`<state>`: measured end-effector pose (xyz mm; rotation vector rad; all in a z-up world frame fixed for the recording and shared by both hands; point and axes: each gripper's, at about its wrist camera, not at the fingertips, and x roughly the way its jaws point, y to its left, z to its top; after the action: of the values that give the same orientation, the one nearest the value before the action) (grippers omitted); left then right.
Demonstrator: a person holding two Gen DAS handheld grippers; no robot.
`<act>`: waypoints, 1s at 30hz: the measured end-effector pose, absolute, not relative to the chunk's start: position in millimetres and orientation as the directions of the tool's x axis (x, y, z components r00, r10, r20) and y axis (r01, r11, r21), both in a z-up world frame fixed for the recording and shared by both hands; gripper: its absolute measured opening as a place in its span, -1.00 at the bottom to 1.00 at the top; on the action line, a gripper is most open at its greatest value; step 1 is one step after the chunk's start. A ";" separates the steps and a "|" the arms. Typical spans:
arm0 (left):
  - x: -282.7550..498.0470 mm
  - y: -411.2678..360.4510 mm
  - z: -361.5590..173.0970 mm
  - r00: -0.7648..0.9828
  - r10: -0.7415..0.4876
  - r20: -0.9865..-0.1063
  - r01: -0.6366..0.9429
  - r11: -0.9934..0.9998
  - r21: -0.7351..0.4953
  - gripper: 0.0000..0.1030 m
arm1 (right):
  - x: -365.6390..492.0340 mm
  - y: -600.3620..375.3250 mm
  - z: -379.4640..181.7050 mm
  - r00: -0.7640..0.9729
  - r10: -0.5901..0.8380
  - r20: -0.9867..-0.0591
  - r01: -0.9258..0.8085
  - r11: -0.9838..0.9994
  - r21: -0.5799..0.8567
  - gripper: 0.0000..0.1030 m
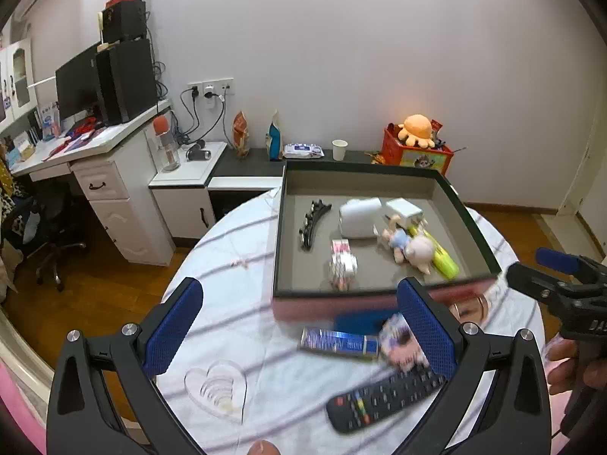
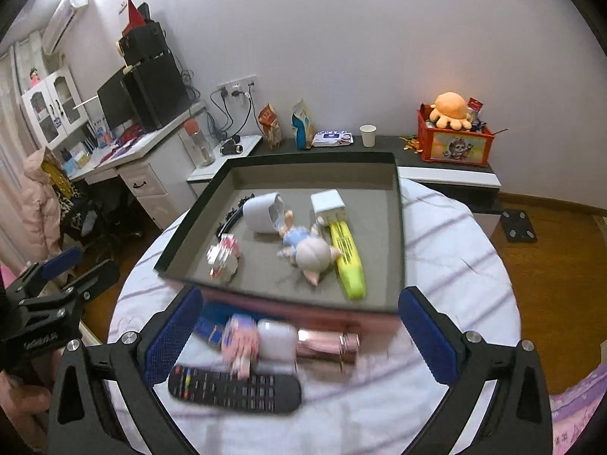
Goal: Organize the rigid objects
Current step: 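Withdraw both tools from the box toward the remaining items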
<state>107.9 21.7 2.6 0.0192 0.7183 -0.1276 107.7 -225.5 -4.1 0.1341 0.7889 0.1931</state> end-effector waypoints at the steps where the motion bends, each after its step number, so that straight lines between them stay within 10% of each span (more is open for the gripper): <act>1: 101.9 22.3 2.5 0.745 -0.108 -0.658 0.123 0.992 -0.024 1.00 | 96.7 -228.5 -3.5 0.694 0.219 -0.686 -0.115 0.974 0.195 1.00; 30: 13.5 17.8 -29.1 0.696 -0.121 -0.708 0.116 0.992 -0.055 1.00 | -0.1 -244.8 -28.3 0.688 0.204 -0.696 -0.066 0.973 0.220 1.00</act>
<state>13.5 17.8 -29.1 -0.0062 0.7896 -0.1319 -0.1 -244.8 -28.3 0.1833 0.7988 0.1524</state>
